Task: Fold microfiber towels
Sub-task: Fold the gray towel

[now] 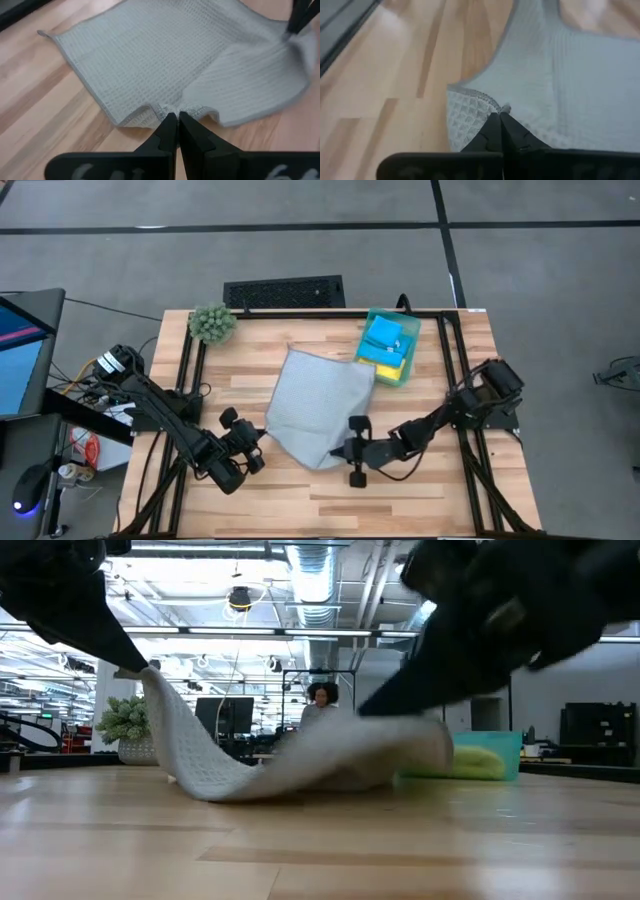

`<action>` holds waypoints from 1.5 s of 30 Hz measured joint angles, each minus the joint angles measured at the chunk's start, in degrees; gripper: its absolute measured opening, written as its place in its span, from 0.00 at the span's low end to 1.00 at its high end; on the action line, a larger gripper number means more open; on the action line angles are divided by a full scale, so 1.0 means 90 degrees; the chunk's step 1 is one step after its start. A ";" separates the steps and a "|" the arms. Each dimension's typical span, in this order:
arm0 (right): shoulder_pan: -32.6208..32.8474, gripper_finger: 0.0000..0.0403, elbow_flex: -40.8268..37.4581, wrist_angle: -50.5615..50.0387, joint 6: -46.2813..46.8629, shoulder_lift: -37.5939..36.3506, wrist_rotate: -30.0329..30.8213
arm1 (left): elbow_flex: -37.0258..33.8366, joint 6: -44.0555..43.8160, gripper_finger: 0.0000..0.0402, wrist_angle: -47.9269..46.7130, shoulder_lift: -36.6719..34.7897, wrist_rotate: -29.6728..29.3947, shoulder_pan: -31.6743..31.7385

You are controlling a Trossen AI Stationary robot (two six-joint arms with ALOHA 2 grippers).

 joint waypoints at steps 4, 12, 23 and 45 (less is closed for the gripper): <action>0.0235 0.01 -0.0017 -0.0116 -0.0087 -0.0417 0.0328 | 0.0000 -0.0070 0.00 0.0002 0.0000 0.0228 -0.0004; 0.1237 0.03 -0.0017 -0.1139 0.0091 -0.1279 0.1041 | 0.0000 -0.0232 0.00 -0.0002 0.0000 0.0300 -0.0105; 0.2395 0.06 -0.0027 -0.1287 0.1018 -0.0800 0.1457 | 0.0000 -0.0917 0.00 0.0460 0.0000 0.0665 -0.0610; 0.2946 0.02 -0.0022 -0.2515 0.3588 -0.0695 0.4141 | 0.0134 0.0466 0.00 0.2341 0.0000 -0.0463 -0.0100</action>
